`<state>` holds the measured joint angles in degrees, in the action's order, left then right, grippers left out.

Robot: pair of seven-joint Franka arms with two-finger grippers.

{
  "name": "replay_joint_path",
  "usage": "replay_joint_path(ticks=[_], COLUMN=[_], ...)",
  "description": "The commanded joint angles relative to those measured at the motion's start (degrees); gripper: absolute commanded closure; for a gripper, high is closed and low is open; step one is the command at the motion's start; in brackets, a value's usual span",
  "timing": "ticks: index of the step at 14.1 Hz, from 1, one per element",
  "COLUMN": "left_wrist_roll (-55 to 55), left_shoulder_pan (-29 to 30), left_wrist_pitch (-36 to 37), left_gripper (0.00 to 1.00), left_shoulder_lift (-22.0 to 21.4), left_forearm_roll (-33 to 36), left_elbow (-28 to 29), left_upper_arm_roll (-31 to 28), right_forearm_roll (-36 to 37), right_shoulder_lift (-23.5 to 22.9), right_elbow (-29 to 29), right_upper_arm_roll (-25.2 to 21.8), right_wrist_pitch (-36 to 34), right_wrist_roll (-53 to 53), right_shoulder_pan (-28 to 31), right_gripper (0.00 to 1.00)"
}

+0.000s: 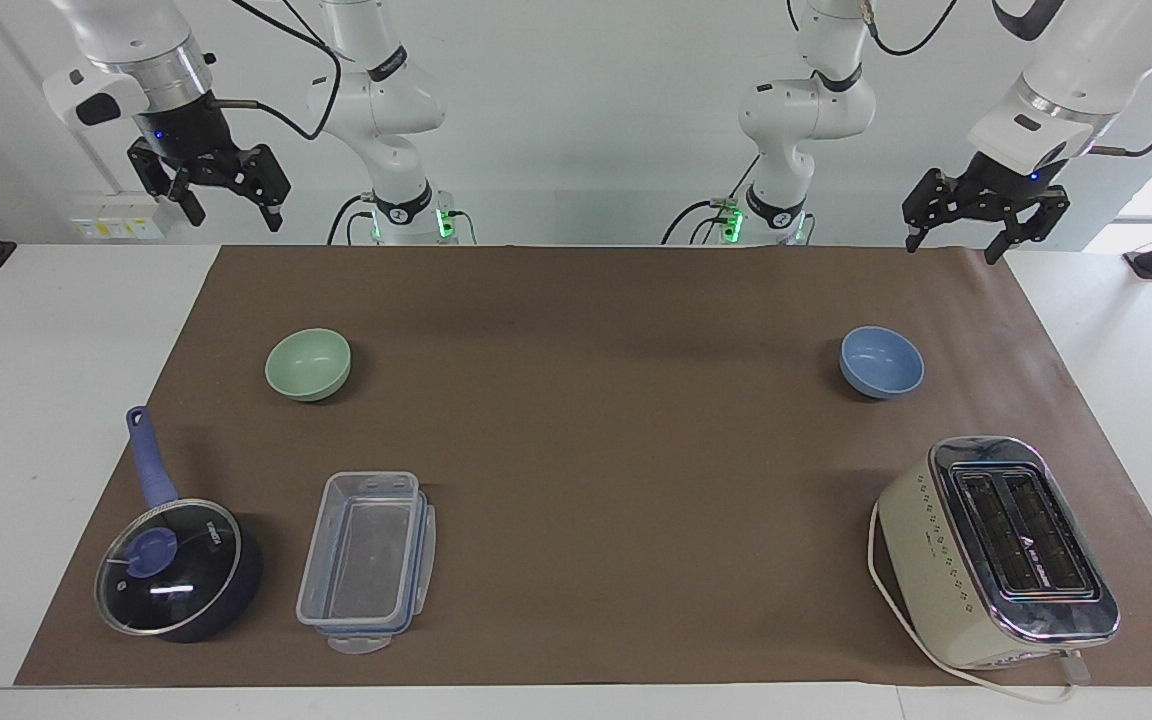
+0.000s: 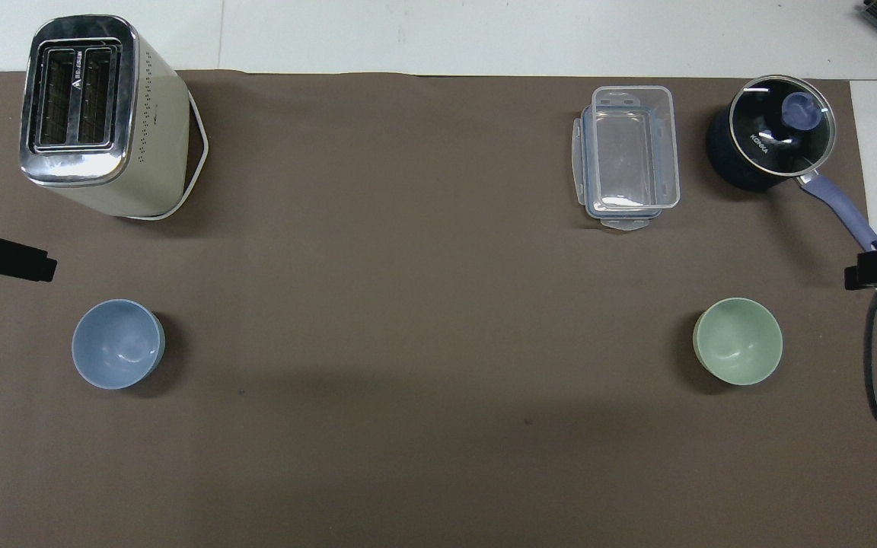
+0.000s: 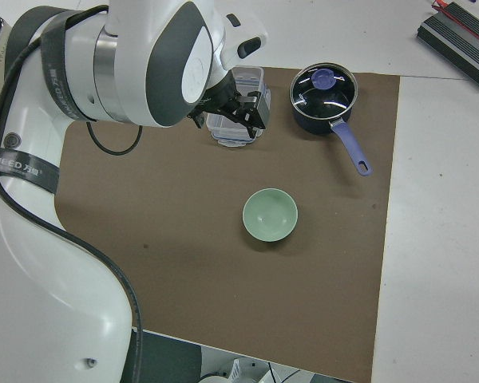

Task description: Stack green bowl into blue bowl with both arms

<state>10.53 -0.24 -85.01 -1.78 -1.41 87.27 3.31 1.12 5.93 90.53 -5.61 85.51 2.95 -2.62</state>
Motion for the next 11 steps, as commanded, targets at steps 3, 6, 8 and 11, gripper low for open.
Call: replay_joint_path(ticks=[3, 6, 8, 11], left_wrist_roll=[-0.3, -0.5, -0.4, -0.4], left_shoulder_pan=[0.2, 0.2, 0.1, 0.2], left_wrist_pitch=[0.8, 0.7, 0.7, 0.7], left_gripper=[0.0, 0.0, 0.0, 0.0], left_shoulder_lift=[-1.0, -0.9, -0.9, -0.9], left_forearm_roll=[0.9, 0.9, 1.0, 0.9], left_elbow=[0.8, 0.7, 0.6, 0.6], left_upper_arm_roll=[0.1, 0.0, 0.0, 0.0], right_forearm_roll=[-1.3, -1.3, -1.3, -1.3], right_shoulder_lift=[0.4, 0.7, 0.7, 0.7], right_elbow=[0.7, 0.9, 0.9, 0.9], right_upper_arm_roll=[0.2, 0.2, 0.2, 0.2], right_wrist_pitch=[-0.1, 0.0, 0.0, 0.0], right_wrist_roll=[-0.5, -0.5, -0.5, -0.5], right_shoulder_pan=[0.8, 0.8, 0.8, 0.8], right_gripper=[0.0, 0.0, 0.0, 0.0])
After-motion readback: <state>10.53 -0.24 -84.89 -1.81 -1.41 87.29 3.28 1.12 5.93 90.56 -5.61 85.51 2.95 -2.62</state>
